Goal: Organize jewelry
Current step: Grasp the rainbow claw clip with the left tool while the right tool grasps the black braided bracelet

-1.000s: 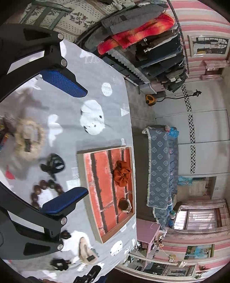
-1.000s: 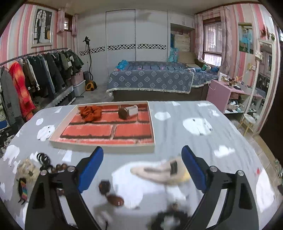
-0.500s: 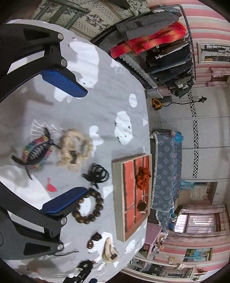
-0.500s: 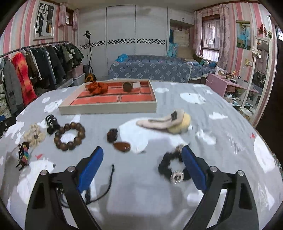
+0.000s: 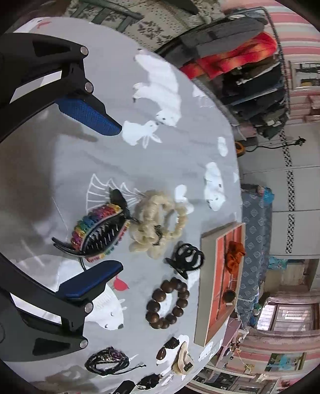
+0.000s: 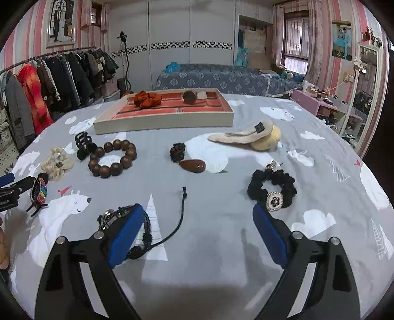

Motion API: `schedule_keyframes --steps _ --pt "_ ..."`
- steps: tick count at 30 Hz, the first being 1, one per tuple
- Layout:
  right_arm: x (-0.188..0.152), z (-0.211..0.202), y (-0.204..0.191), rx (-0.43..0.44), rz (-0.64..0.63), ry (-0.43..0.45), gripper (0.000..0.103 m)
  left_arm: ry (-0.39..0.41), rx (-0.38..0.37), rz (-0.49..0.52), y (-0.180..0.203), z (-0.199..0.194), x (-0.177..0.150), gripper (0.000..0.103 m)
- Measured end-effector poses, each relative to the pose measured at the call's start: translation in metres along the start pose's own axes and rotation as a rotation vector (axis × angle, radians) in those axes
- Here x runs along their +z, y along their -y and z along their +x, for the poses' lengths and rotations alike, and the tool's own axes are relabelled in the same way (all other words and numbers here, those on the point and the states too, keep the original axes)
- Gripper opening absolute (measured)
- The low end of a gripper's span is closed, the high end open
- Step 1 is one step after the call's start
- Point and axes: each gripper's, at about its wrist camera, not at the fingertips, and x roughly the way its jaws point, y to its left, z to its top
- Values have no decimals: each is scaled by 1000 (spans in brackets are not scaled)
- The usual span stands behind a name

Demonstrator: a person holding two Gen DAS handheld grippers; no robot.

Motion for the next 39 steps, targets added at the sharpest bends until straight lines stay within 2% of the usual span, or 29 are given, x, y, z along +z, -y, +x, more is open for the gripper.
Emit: schedule_keyframes --steps 5,12,18,27,28,31,32,37,39 --pt "-1 7 -10 13 -14 -33 88 -21 -20 -27 -6 8 -3 98" --pt "-2 12 -20 -19 -58 -56 88 -50 -20 -32 -7 13 -6 94" --pt "-3 14 -23 -19 -70 -71 88 -42 -17 -14 3 8 -3 94" --pt "-5 21 -33 -23 -108 -109 86 -100 -13 3 23 20 -2 92" --pt "-5 22 -34 -22 -109 -113 81 -104 -12 4 24 21 -3 92" --pt "-6 27 -33 11 -93 -140 63 -148 -19 -3 23 30 -4 77" --pt "-6 29 -32 27 -83 -152 59 -163 -30 -6 22 33 -5 74" --pt "-6 32 -32 59 -67 -166 46 -164 -48 -19 21 33 -4 71" --pt "-7 32 -34 67 -77 -164 39 -161 -51 -13 22 31 -4 64"
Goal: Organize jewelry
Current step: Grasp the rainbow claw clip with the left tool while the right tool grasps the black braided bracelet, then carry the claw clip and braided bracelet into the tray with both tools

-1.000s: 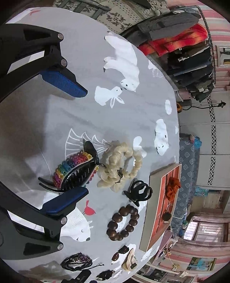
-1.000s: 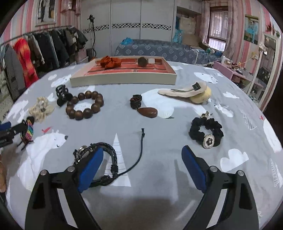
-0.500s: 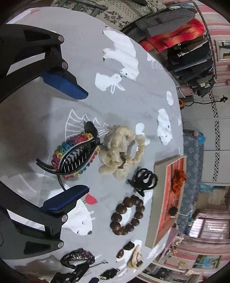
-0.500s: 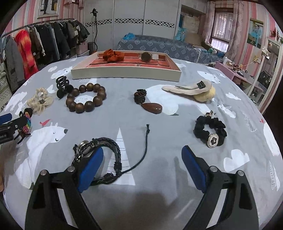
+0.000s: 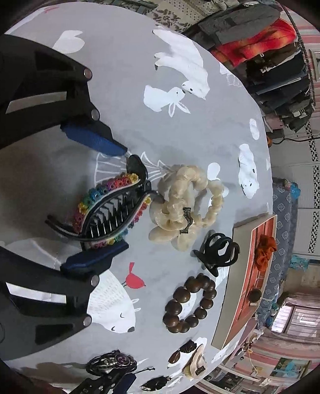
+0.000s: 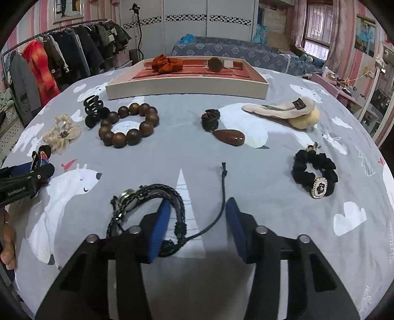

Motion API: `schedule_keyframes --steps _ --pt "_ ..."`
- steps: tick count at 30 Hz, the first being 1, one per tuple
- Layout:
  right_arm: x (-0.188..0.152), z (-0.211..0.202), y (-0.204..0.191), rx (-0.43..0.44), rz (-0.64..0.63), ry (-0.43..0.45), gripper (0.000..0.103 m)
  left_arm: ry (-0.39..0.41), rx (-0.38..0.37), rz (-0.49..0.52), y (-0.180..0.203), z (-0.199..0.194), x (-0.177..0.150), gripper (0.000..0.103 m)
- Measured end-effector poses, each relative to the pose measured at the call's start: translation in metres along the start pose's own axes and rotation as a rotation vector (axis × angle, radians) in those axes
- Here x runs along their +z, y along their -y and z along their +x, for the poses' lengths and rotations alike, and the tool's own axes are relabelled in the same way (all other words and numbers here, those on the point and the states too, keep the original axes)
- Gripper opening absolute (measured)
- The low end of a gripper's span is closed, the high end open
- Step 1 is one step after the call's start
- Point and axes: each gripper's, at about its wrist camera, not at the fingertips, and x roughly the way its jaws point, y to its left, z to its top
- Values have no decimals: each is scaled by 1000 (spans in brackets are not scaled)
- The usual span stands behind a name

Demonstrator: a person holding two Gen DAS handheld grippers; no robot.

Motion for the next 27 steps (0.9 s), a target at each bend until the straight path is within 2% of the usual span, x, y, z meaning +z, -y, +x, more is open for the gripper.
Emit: schedule_keyframes --steps 3,5,9,20,27 --pt "-1 -2 -1 18 -3 6 24 5 -2 21 2 -3 -2 55" --pt "0 -2 1 30 5 5 22 6 -4 28 1 -4 -2 50" --pt "2 -2 3 55 7 9 10 8 -18 19 -6 -6 -4 43" --pt "8 -8 17 117 51 59 10 21 -53 -29 -16 -12 -7 41" --pt "14 -16 27 151 66 110 9 60 -64 -34 -14 -26 -5 41"
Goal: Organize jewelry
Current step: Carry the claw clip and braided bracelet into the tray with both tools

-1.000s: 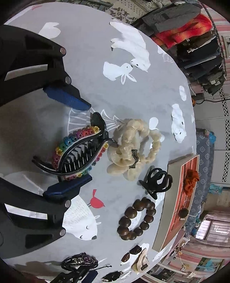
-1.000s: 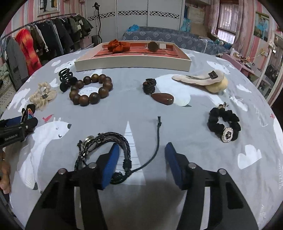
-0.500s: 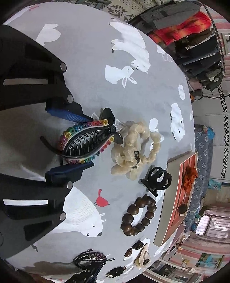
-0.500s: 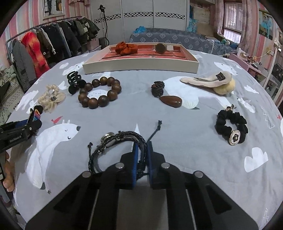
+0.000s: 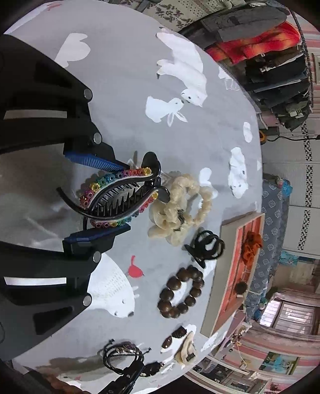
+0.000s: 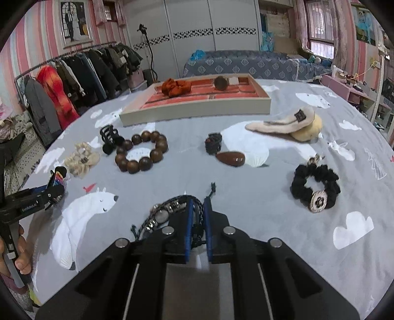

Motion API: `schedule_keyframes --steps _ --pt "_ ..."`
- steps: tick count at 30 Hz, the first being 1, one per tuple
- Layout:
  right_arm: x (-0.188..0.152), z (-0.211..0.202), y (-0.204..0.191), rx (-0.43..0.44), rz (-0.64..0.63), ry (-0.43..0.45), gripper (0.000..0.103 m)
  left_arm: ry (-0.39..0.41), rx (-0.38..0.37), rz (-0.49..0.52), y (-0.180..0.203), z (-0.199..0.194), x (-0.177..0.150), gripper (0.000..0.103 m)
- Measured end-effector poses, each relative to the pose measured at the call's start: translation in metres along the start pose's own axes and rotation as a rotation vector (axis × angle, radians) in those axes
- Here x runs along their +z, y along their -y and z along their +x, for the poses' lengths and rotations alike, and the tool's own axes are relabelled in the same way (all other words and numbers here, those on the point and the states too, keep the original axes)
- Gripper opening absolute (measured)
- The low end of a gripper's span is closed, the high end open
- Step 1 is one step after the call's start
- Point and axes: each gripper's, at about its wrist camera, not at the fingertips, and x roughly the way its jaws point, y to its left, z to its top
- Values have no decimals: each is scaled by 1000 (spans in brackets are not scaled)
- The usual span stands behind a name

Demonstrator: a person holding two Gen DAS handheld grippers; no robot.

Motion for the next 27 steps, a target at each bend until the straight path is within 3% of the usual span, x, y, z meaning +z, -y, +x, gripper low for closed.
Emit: schedule_keyframes --steps 16,27 --pt "52 -6 0 37 -48 98 6 106 -40 48 38 -23 63 41" --pt "140 5 12 21 -39 191 6 155 -94 63 72 -6 137 41"
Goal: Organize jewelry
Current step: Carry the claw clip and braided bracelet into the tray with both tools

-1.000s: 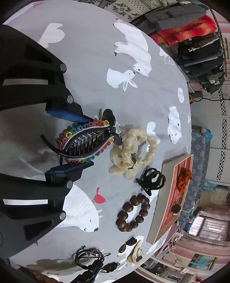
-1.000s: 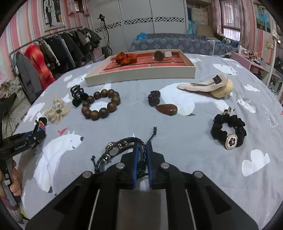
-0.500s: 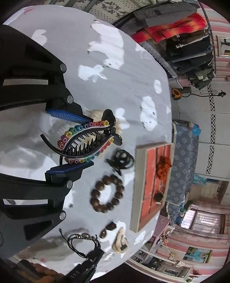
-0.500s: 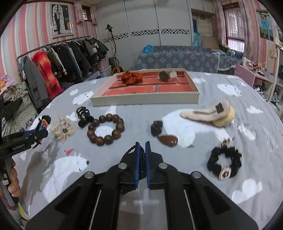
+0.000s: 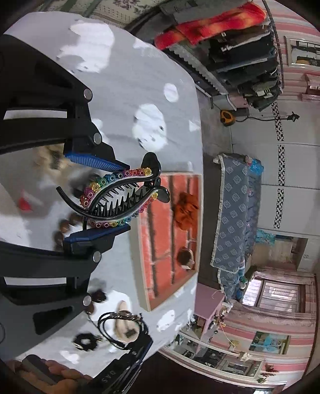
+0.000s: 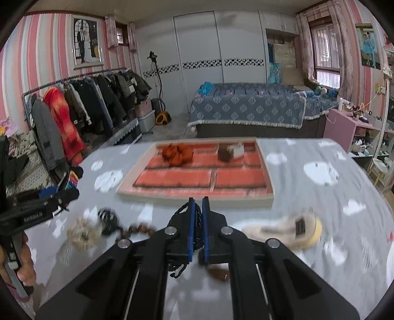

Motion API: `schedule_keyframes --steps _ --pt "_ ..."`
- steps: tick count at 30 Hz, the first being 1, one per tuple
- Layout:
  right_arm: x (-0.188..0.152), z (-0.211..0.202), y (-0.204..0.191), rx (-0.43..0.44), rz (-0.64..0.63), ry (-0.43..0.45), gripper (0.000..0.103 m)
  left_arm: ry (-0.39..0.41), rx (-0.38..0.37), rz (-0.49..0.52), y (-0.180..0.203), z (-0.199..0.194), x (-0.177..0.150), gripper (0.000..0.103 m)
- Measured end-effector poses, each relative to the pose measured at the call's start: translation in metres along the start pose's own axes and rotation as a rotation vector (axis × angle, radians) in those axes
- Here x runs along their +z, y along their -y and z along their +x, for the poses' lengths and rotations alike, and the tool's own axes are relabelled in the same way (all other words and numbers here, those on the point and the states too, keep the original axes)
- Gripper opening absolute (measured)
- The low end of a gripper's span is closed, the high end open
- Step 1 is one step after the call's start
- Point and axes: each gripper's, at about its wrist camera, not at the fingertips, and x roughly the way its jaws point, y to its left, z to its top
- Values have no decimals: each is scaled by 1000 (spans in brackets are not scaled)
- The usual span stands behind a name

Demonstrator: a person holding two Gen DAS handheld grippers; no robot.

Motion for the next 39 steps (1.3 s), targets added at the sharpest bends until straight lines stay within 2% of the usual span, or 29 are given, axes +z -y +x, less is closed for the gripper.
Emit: schedule_keyframes --steps 9,16,21,28,32,39 --pt "57 65 18 -54 -4 1 6 14 -3 -1 24 65 52 41" --pt "84 127 40 -79 10 -62 6 -75 9 -6 33 132 74 41" --pt "88 163 56 -116 15 -103 6 -163 33 -28 30 177 85 41" --pt "79 209 76 -166 24 -189 6 -230 49 -7 36 214 91 41" --pt "74 220 82 -182 27 -220 6 -248 66 10 39 226 92 41" --pt "65 237 92 -173 44 -295 6 -298 40 9 39 242 92 41"
